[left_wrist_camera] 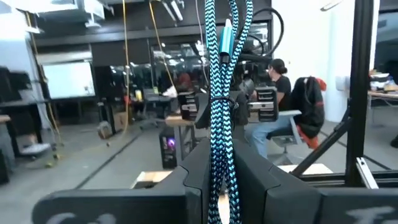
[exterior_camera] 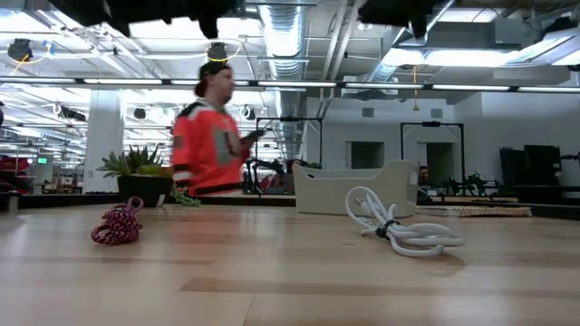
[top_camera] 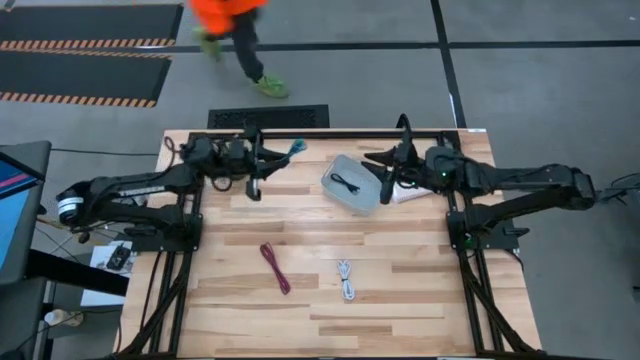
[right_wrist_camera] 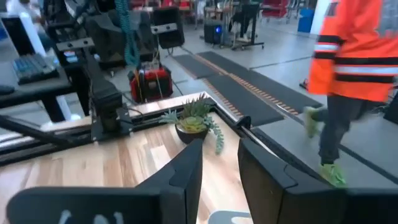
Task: Pick and place USB-C Cables
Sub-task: Put the blue black USB cable into the grey bin
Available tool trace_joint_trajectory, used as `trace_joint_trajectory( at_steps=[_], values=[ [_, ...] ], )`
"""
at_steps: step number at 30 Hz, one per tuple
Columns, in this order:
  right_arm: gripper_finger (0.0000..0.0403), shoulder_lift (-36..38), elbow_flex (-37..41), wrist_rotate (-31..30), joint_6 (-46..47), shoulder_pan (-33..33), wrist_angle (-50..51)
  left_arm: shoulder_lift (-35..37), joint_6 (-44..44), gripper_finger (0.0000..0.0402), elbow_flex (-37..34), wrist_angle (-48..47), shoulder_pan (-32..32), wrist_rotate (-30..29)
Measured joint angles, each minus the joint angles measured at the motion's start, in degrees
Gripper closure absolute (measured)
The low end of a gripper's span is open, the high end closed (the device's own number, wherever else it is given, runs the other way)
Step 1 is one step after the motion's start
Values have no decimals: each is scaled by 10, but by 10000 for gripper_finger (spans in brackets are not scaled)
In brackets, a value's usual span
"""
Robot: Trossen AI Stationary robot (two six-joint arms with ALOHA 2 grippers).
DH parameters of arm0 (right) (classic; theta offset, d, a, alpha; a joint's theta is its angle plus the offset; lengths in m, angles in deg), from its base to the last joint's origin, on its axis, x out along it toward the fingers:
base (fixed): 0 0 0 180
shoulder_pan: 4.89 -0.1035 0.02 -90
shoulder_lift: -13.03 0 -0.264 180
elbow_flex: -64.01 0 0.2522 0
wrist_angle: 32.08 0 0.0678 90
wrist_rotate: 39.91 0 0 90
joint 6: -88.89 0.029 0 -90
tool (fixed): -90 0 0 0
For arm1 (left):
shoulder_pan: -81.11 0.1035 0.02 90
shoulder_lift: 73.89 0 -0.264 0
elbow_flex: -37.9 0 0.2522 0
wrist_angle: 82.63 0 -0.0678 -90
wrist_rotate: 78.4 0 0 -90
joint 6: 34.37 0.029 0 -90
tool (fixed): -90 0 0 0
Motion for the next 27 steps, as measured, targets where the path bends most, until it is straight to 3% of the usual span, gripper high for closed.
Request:
trace_joint_trajectory(
  at_steps=[3, 9, 18, 27],
  values=[
    [270, 6, 60, 10, 2, 19, -80, -44, -23, 363, 0, 36, 33, 40],
    [235, -34, 131, 89, 26, 81, -248, -130, -78, 363, 0, 130, 80, 110],
    [144, -158, 126, 198, 63, 158, -384, -262, -173, 363, 10, 309, 120, 164],
    [138, -230, 48, 245, 50, 183, -388, -381, -239, 363, 98, 355, 128, 222]
  ],
)
